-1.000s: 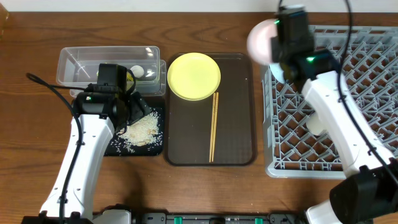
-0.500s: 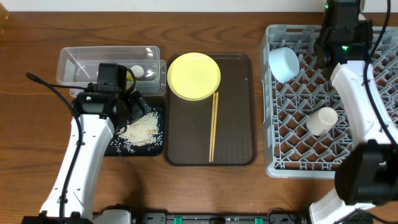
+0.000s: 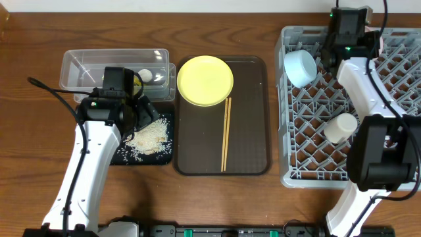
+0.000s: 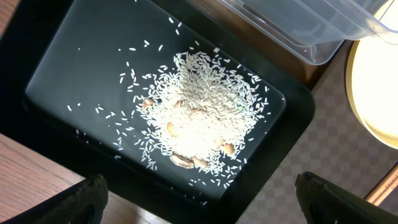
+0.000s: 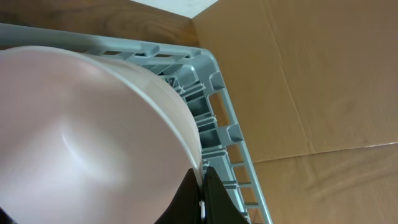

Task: Sort waste into correct bins and load items into the dishwasher rack
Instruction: 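Lift the white bowl with the right gripper and place it in the rack, then return the right gripper to the brown tray above the wooden chopsticks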

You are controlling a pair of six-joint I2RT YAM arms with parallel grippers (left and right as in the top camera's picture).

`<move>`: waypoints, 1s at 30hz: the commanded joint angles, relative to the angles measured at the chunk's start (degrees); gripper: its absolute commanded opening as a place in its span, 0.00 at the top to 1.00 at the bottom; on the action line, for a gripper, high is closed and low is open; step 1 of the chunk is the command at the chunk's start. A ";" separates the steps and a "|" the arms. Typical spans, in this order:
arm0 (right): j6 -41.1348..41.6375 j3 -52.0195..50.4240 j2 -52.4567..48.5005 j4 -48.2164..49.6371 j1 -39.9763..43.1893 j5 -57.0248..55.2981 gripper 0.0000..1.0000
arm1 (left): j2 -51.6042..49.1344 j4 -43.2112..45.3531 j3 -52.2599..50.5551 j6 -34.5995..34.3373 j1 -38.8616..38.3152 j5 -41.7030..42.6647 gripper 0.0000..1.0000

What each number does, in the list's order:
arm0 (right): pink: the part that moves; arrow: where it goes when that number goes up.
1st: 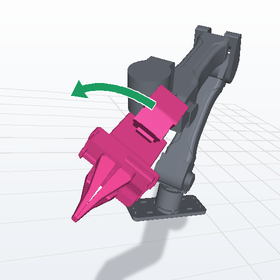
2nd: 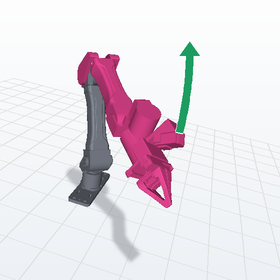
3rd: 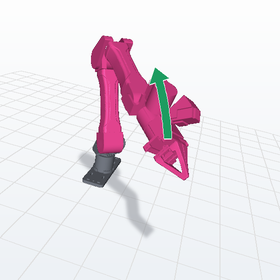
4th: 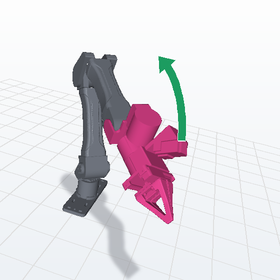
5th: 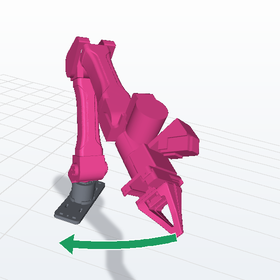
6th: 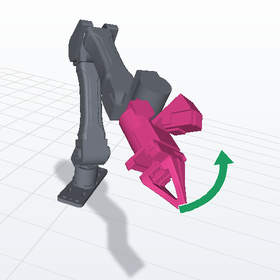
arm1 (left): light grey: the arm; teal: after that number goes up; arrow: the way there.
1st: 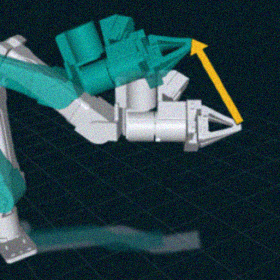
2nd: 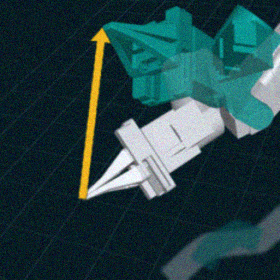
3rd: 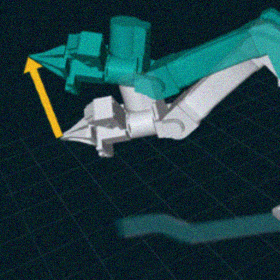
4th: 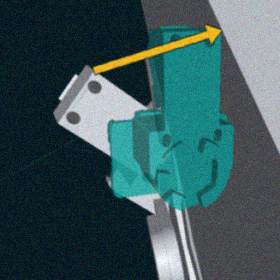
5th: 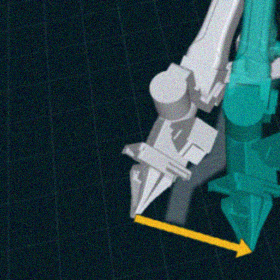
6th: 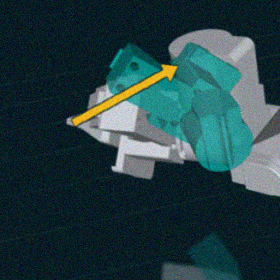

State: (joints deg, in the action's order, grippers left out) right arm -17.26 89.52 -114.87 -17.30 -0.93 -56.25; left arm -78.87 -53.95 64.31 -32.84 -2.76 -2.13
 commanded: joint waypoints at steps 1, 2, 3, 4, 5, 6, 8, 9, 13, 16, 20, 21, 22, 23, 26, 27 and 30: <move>1.46 0.37 -0.98 -0.07 -2.19 -2.03 0.99 | 0.33 -0.20 0.52 -0.26 0.28 -0.90 0.01; 1.55 0.37 -1.11 -0.09 -2.56 -2.03 0.99 | 0.33 -0.22 0.52 -0.26 0.28 -0.92 0.01; 1.57 0.37 -1.20 -0.22 -2.97 -2.03 0.99 | 0.33 -0.24 0.52 -0.26 0.28 -0.92 0.01; 1.60 0.37 -1.31 -0.39 -3.37 -2.03 0.99 | 0.33 -0.24 0.52 -0.26 0.28 -0.92 0.01; 1.60 0.35 -1.29 -0.81 -3.72 -2.03 0.99 | 0.33 -0.24 0.52 -0.26 0.28 -0.92 0.01; 1.62 0.35 -1.29 -1.42 -4.07 -2.03 0.99 | 0.33 -0.26 0.52 -0.26 0.28 -0.90 0.01; 2.64 0.35 -1.29 -2.97 -4.63 -2.03 0.99 | 0.33 -0.42 0.50 -0.26 0.28 -0.92 0.01; 4.11 0.37 -1.29 -4.44 -4.98 -2.01 0.99 | 0.33 -0.42 0.50 -0.26 0.28 -0.92 0.01; 13.94 0.37 -1.20 -12.11 -5.95 -1.18 0.99 | 0.33 -0.44 0.46 -0.24 0.28 -0.92 0.01; 20.31 0.37 -0.70 -17.86 -6.29 4.72 0.99 | 0.33 -0.42 0.46 -0.26 0.28 -0.92 0.01; 24.79 0.37 0.52 -22.67 -6.36 14.25 0.98 | 0.33 -0.42 0.46 -0.26 0.28 -0.92 0.01; 25.49 0.37 1.01 -23.58 -6.40 15.98 0.97 | 0.33 -0.44 0.46 -0.26 0.28 -0.92 0.01; 25.64 0.37 1.51 -24.20 -6.51 17.42 0.97 | 0.33 -0.44 0.46 -0.26 0.28 -0.92 0.01; 25.62 0.37 2.16 -24.72 -6.62 18.64 0.95 | 0.33 -0.42 0.46 -0.26 0.28 -0.92 0.01; 25.57 0.37 4.31 -25.29 -7.13 21.16 0.80 | 0.33 -0.42 0.46 -0.26 0.28 -0.92 0.01; 25.55 0.37 5.31 -25.35 -7.37 21.92 0.75 | 0.33 -0.39 0.46 -0.26 0.28 -0.92 0.01; 25.55 0.37 9.29 -25.33 -8.17 26.10 0.55 | 0.33 -0.39 0.46 -0.26 0.28 -0.92 0.01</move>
State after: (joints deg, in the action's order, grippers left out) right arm 7.07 89.80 -111.13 -42.72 -7.25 -36.38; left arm -78.87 -54.04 64.31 -32.84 -2.76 -2.13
